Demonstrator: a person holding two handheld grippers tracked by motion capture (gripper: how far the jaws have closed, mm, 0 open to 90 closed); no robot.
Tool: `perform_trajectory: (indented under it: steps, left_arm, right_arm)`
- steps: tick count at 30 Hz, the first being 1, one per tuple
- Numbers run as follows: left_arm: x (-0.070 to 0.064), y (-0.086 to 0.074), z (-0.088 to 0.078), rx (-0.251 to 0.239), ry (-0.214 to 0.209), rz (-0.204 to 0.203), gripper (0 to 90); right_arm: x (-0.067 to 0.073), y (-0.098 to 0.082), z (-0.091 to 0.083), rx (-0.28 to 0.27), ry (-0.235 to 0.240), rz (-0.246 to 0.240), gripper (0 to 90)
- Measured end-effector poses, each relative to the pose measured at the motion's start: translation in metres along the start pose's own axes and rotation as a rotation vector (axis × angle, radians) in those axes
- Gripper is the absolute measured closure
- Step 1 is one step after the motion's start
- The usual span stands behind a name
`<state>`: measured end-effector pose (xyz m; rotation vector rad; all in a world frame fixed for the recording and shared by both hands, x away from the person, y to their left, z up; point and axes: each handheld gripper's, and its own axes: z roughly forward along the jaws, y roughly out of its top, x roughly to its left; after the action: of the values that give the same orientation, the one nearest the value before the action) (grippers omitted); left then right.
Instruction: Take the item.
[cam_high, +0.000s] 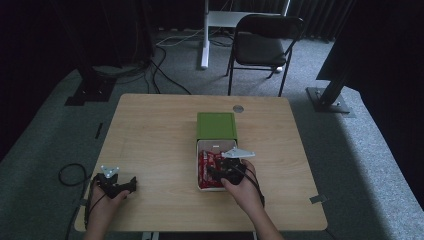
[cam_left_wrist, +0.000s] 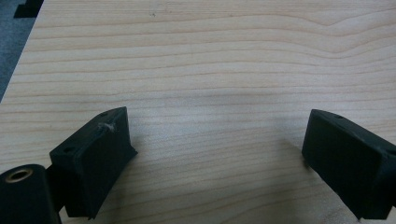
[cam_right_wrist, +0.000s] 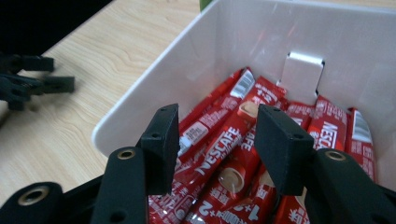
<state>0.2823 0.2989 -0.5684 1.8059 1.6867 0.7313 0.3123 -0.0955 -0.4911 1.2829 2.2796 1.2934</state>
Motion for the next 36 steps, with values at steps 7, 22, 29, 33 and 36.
perform_trajectory:
  steps: [7, 22, 29, 33, 36]
  left_arm:
    - [0.0, 0.0, 0.0, 0.0, 0.0, 0.0, 8.9]
    - [0.0, 0.0, 0.0, 0.0, 0.0, 0.0, 8.9]
    - [0.0, 0.0, 0.0, 0.0, 0.0, 0.0, 8.9]
    - [0.0, 0.0, 0.0, 0.0, 0.0, 0.0, 8.9]
    - [0.0, 0.0, 0.0, 0.0, 0.0, 0.0, 8.9]
  right_arm:
    - [0.0, -0.004, 0.003, 0.032, -0.024, 0.039, 55.8]
    - [0.006, -0.009, 0.016, 0.086, -0.053, 0.014, 63.7]
    - [0.006, -0.01, 0.016, 0.086, -0.046, 0.023, 79.2]
    - [0.006, -0.009, 0.014, 0.078, -0.049, 0.036, 83.0]
    - [0.004, -0.008, 0.009, 0.069, -0.043, 0.045, 84.5]
